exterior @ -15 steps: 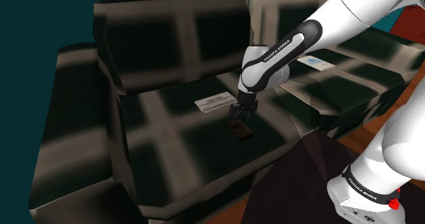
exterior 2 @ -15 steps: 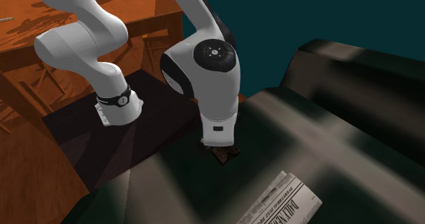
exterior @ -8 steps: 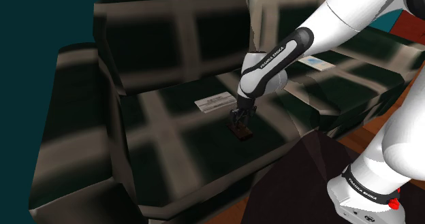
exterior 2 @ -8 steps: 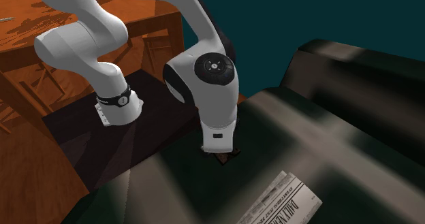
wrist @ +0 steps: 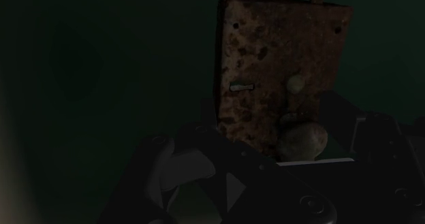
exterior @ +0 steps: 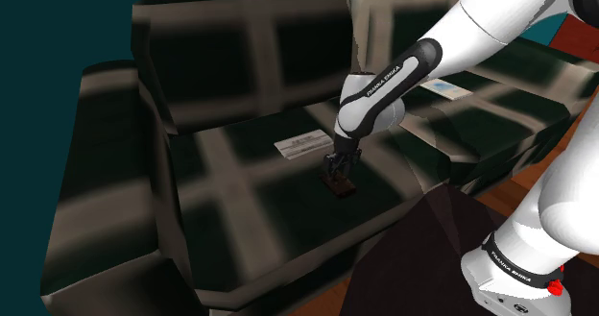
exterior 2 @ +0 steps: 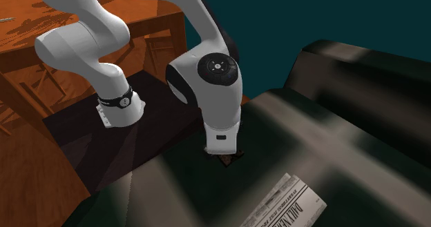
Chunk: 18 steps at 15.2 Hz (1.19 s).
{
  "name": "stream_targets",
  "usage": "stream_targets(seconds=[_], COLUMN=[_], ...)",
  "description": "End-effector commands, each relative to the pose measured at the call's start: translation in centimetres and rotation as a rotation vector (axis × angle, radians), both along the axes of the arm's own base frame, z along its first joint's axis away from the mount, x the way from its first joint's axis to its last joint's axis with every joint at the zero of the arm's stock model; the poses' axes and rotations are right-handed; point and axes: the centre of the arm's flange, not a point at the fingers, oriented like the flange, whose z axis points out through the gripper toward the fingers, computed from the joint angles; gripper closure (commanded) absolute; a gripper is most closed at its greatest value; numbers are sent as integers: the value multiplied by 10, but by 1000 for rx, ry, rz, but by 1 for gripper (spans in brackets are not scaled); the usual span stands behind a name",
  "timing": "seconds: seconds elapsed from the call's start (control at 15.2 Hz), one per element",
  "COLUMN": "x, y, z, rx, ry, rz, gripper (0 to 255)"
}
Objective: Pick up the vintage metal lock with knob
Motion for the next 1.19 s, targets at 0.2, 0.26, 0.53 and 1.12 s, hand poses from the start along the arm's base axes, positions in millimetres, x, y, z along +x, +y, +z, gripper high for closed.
stream_targets(seconds=[0.2,0.26,0.53,1.12], x=[0,0,0,0], y=[-2,-2,-2,-2], z=[15,20,41,79], rx=[0,0,0,0], ry=[3,3,3,3], rz=[-1,-1,-1,-1], gripper=[255,255,255,255])
